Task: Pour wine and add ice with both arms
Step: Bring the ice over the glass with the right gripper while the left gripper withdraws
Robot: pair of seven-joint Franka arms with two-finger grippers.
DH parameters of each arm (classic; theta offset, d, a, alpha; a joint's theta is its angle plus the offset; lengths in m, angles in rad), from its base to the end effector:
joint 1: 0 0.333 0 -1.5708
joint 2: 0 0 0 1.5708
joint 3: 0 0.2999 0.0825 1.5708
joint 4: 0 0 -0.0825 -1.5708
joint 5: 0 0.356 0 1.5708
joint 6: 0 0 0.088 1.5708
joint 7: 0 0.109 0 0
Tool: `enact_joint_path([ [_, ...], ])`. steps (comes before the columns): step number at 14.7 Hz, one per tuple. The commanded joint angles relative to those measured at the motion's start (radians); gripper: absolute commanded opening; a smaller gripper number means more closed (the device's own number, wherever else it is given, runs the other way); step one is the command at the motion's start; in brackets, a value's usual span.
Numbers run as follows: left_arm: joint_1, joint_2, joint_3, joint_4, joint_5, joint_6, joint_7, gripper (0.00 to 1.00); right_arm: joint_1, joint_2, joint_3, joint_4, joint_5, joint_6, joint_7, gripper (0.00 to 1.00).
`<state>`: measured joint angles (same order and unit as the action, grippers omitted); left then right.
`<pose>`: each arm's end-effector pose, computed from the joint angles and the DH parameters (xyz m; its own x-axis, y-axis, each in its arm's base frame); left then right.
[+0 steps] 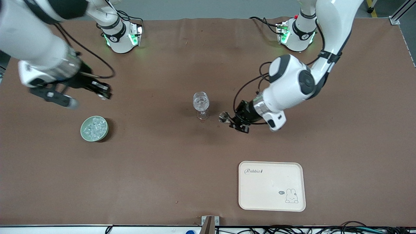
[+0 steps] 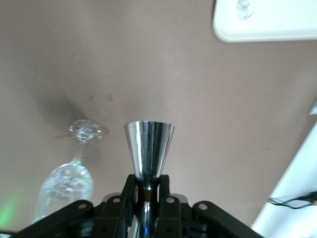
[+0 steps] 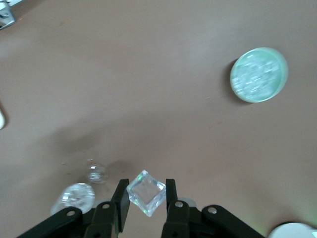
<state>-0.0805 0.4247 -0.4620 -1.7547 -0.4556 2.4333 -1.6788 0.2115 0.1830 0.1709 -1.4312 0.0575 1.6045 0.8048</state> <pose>0.5712 -0.3091 0.3789 0.0813 0.8355 -0.5435 0.9944 -0.0308 0.1013 0.5404 0.2142 0.5718 0.9088 -0.4116 -0.0686 -0.4155 -0.9079 -0.0560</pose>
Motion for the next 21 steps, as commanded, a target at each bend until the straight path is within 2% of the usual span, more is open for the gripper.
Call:
enact_joint_path([
  [1, -0.016, -0.020, 0.124, 0.009, -0.193, -0.034, 0.156, 0.00, -0.006, 0.070, 0.126, 0.005, -0.002, 0.086, 0.193, 0.00],
  [4, -0.022, 0.043, 0.253, 0.105, -0.342, -0.155, 0.298, 0.00, 0.032, 0.143, 0.186, 0.005, -0.004, 0.184, 0.309, 0.00],
  [7, -0.031, 0.123, 0.385, 0.182, -0.478, -0.253, 0.408, 0.00, 0.118, 0.206, 0.188, 0.003, -0.028, 0.256, 0.404, 0.00],
  [10, -0.038, 0.205, 0.506, 0.218, -0.653, -0.333, 0.537, 0.00, 0.167, 0.222, 0.188, -0.032, -0.044, 0.276, 0.448, 0.00],
  [17, -0.031, 0.373, 0.650, 0.282, -1.032, -0.355, 0.611, 0.00, 0.221, 0.222, 0.190, -0.170, -0.047, 0.402, 0.479, 0.02],
  [21, -0.021, 0.476, 0.657, 0.356, -1.170, -0.353, 0.662, 0.01, 0.230, 0.222, 0.190, -0.196, -0.048, 0.425, 0.479, 0.02],
])
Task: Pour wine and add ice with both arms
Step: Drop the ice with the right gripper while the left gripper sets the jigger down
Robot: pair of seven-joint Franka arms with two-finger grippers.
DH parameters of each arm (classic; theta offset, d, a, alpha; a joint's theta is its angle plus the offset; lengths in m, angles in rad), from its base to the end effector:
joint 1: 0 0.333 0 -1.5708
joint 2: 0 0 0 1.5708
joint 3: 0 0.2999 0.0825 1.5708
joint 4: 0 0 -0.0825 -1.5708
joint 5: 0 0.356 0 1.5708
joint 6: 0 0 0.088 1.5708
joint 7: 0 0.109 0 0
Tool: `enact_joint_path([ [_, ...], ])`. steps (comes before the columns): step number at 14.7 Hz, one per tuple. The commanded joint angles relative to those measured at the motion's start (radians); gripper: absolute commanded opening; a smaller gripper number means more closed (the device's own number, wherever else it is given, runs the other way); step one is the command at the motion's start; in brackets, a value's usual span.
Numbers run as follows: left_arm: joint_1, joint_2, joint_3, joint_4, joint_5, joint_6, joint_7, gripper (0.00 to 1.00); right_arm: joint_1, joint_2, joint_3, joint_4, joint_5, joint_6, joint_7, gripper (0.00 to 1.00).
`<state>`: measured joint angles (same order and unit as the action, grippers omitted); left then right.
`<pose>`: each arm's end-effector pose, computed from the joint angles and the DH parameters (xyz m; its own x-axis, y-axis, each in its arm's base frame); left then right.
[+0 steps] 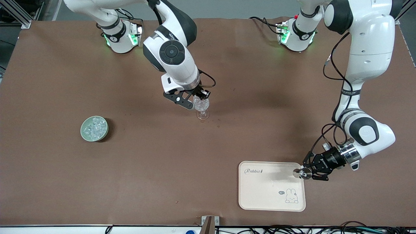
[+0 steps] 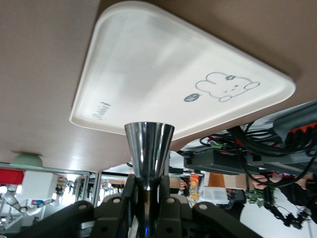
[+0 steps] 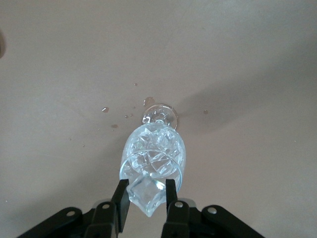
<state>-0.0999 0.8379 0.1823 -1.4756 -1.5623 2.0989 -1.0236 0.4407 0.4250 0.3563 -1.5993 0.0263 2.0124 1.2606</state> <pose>0.6939 -0.0169 0.2037 -0.2461 0.3872 -0.8885 0.8884 0.4566 -0.0471 0.4659 0.4393 0.3952 0.8667 -0.4736 -0.1564 -0.4871 -0.8713 -0.0607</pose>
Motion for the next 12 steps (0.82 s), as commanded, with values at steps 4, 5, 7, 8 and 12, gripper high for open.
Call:
enact_joint_path([
  [4, -0.004, 0.136, 0.014, 0.144, -0.159, -0.002, 0.017, 0.02, 0.016, -0.002, 0.004, -0.028, -0.017, 0.034, 0.023, 0.04],
  [5, -0.004, 0.150, 0.013, 0.165, -0.162, 0.009, 0.017, 0.02, 0.018, 0.006, 0.004, -0.028, -0.017, 0.037, 0.023, 0.05],
  [7, -0.010, 0.170, 0.002, 0.176, -0.205, 0.050, 0.026, 0.02, 0.018, 0.008, 0.004, -0.028, -0.019, 0.037, 0.023, 0.05],
  [8, -0.018, 0.185, 0.002, 0.185, -0.238, 0.070, 0.065, 0.02, 0.021, 0.009, 0.004, -0.028, -0.019, 0.037, 0.023, 0.05],
  [12, -0.021, 0.208, -0.023, 0.187, -0.271, 0.073, 0.188, 0.03, 0.012, 0.011, 0.004, -0.027, -0.023, 0.035, 0.017, 0.10],
])
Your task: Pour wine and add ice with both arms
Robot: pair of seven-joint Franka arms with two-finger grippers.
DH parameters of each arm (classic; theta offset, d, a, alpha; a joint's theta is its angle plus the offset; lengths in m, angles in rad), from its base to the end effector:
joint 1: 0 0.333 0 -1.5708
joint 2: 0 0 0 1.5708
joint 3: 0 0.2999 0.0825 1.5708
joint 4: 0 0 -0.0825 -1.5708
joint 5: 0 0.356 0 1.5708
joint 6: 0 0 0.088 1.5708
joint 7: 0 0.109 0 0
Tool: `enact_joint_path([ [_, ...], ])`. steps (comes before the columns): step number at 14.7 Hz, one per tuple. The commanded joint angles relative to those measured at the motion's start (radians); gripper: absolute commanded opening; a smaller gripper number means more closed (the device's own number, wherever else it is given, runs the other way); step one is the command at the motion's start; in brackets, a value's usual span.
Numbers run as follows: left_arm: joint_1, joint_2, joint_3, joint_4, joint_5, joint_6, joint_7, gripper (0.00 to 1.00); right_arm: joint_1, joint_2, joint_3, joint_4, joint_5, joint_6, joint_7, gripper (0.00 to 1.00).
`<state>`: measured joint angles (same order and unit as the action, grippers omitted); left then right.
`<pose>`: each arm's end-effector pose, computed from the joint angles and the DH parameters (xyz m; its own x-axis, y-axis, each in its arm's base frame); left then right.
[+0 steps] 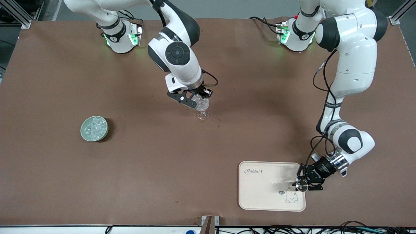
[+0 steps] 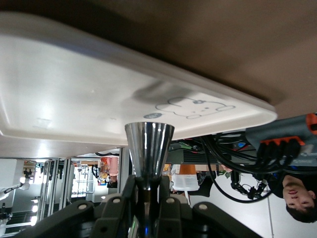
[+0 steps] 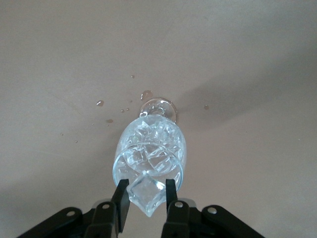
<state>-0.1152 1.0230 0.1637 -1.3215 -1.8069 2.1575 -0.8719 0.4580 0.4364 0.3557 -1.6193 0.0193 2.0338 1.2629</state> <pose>0.7141 -0.0356 0.1431 -0.1804 0.3057 -0.9349 0.8406 0.5415 0.0149 0.4577 0.4468 0.3812 0.8739 -0.4604 -0.1563 -0.4726 -0.8798 -0.0507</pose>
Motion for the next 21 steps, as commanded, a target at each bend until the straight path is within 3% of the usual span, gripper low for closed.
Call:
enact_joint_path([
  [1, -0.015, 0.026, -0.009, 0.035, -0.025, 0.019, 0.042, 0.03, -0.005, -0.001, 0.005, -0.007, -0.016, 0.014, 0.015, 0.13],
  [3, -0.018, 0.028, -0.023, 0.036, -0.025, 0.030, 0.056, 0.04, -0.007, 0.001, 0.005, -0.007, -0.016, 0.011, 0.010, 0.22],
  [4, -0.020, 0.028, -0.024, 0.035, -0.025, 0.034, 0.063, 0.09, -0.009, 0.001, 0.005, -0.004, -0.016, 0.011, 0.009, 0.27],
  [5, -0.018, 0.028, -0.035, 0.031, -0.026, 0.036, 0.083, 0.20, -0.009, 0.001, 0.005, -0.002, -0.016, 0.011, 0.007, 0.31],
  [6, -0.015, 0.028, -0.042, 0.030, -0.026, 0.036, 0.097, 0.44, -0.009, 0.001, 0.005, -0.002, -0.016, 0.011, 0.006, 0.35],
  [7, -0.014, 0.026, -0.042, 0.027, -0.028, 0.035, 0.100, 0.99, -0.009, 0.001, 0.005, -0.001, -0.016, 0.011, 0.006, 0.37],
  [12, 0.015, -0.021, -0.038, 0.006, -0.011, 0.022, 0.088, 1.00, -0.009, 0.001, 0.005, -0.001, -0.016, 0.009, 0.006, 0.41],
  [14, 0.046, -0.052, -0.030, -0.047, 0.012, -0.072, 0.090, 1.00, -0.013, -0.001, 0.005, 0.004, -0.016, 0.006, 0.003, 0.45],
  [16, 0.063, -0.078, 0.016, -0.056, 0.136, -0.174, 0.091, 1.00, -0.019, -0.001, 0.005, 0.025, -0.016, 0.003, 0.003, 0.60],
  [18, 0.065, -0.112, 0.048, -0.050, 0.303, -0.238, 0.100, 1.00, -0.036, -0.022, 0.005, 0.033, -0.016, 0.003, 0.007, 0.92],
  [19, 0.065, -0.136, 0.065, -0.047, 0.407, -0.243, 0.100, 1.00, -0.047, -0.053, 0.003, 0.032, -0.022, 0.002, 0.009, 1.00],
  [21, 0.066, -0.185, 0.065, -0.039, 0.612, -0.243, 0.102, 1.00, -0.093, -0.129, 0.003, 0.033, -0.097, -0.048, -0.008, 1.00],
])
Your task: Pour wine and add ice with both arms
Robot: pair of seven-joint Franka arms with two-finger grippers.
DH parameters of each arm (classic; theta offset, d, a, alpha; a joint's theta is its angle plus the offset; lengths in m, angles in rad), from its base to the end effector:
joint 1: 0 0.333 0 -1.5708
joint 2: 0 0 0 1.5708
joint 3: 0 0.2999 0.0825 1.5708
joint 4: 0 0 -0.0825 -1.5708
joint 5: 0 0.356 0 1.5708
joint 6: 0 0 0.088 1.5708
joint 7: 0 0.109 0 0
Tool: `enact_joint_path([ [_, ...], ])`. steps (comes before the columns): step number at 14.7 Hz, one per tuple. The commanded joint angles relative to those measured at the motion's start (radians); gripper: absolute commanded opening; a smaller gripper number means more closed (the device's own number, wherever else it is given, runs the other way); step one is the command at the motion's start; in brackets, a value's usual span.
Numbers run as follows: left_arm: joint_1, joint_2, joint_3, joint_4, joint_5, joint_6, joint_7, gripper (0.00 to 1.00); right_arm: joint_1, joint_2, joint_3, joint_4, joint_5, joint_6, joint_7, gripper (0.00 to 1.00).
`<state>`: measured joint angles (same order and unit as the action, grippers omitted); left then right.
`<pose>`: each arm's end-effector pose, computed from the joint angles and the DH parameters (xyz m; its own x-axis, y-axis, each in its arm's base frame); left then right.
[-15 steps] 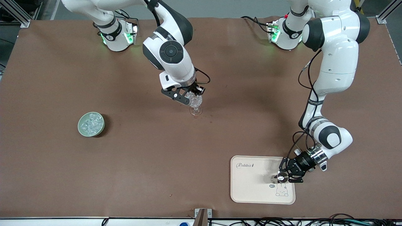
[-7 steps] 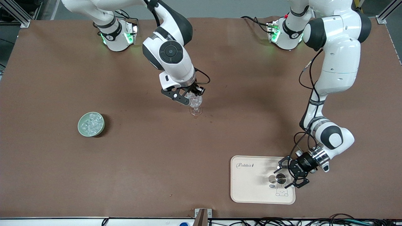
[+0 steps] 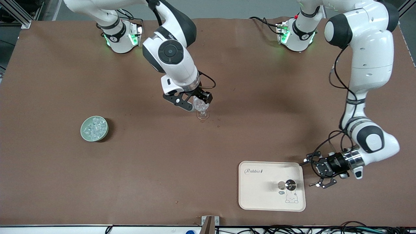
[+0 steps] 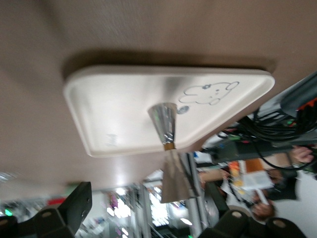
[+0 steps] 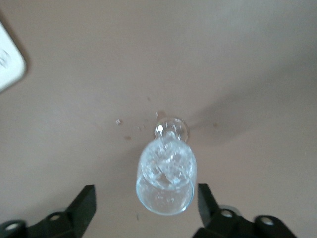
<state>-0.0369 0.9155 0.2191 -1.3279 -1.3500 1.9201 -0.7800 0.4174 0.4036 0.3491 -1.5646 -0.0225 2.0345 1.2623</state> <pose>0.7048 0.0200 0.2038 0.0851 0.5533 -0.8286 0.9706 0.1419 0.1945 0.4869 0.4263 0.4250 0.8680 -0.4898 -0.0813 -0.4964 -0.8599 -0.1189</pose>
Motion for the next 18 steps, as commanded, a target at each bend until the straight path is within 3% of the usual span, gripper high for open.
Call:
enact_joint_path([
  [1, -0.012, -0.092, 0.009, -0.004, 0.264, -0.006, 0.024, 1.00, -0.080, -0.135, 0.011, -0.020, -0.097, -0.089, -0.044, 1.00],
  [5, -0.014, -0.162, -0.001, 0.103, 0.579, 0.003, 0.062, 1.00, -0.228, -0.259, -0.001, -0.005, -0.119, -0.267, -0.298, 1.00],
  [10, 0.002, -0.297, -0.032, 0.098, 0.627, -0.004, 0.053, 1.00, -0.282, -0.365, -0.238, -0.012, -0.103, -0.333, -0.639, 1.00],
  [11, -0.003, -0.343, -0.047, 0.081, 0.708, -0.006, 0.062, 1.00, -0.298, -0.377, -0.268, -0.014, -0.100, -0.342, -0.706, 1.00],
  [14, 0.020, -0.437, -0.180, 0.070, 1.000, -0.053, 0.152, 1.00, -0.342, -0.405, -0.358, -0.014, -0.050, -0.376, -0.909, 1.00],
  [16, 0.019, -0.509, -0.195, 0.030, 1.092, -0.101, 0.304, 1.00, -0.341, -0.422, -0.427, -0.006, -0.030, -0.414, -1.004, 1.00],
  [18, 0.014, -0.595, -0.193, -0.039, 1.127, -0.104, 0.418, 0.99, -0.344, -0.421, -0.458, 0.040, -0.030, -0.489, -1.098, 1.00],
])
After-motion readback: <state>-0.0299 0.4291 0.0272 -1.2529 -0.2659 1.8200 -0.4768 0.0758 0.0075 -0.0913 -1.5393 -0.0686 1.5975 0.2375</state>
